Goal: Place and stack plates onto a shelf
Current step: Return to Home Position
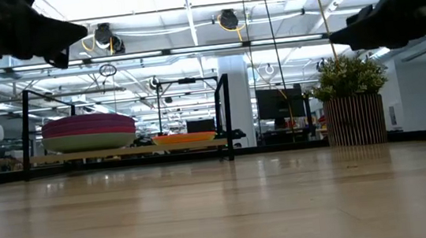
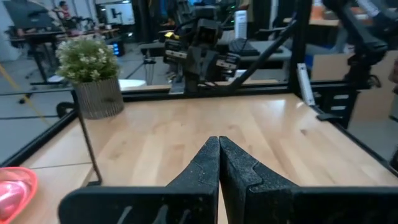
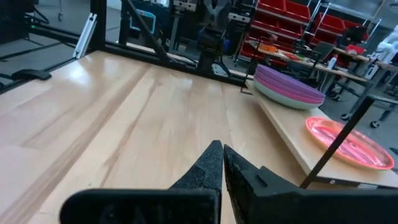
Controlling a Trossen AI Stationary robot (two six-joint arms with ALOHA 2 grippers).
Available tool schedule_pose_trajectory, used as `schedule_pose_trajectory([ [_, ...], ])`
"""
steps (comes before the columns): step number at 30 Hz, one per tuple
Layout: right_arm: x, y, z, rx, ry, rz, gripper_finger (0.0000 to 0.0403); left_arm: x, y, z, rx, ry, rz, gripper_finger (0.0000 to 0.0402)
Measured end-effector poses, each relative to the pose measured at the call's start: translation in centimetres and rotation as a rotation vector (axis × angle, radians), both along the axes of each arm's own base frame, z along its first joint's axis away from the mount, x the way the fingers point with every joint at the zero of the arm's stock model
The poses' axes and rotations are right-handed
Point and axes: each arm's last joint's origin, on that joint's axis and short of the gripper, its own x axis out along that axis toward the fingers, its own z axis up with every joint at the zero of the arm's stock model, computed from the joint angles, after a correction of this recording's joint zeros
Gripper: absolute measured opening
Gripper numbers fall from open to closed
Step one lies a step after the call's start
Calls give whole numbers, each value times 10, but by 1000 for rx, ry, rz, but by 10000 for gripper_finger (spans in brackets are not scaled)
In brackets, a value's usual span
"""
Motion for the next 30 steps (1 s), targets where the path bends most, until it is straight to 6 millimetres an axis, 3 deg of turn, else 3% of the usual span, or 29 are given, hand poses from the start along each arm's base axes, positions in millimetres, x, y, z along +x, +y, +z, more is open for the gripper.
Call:
schedule_pose_trajectory([
  [5, -8, -3, -7, 4, -11, 2, 0, -6, 6, -9, 1, -9, -25, 3],
  [13, -13, -4, 0, 37, -82, 24, 0, -11, 11, -17, -1, -9, -70, 3],
  [30, -20, -5, 2, 32, -92, 50, 0, -22, 11, -11, 44, -88, -176, 3],
])
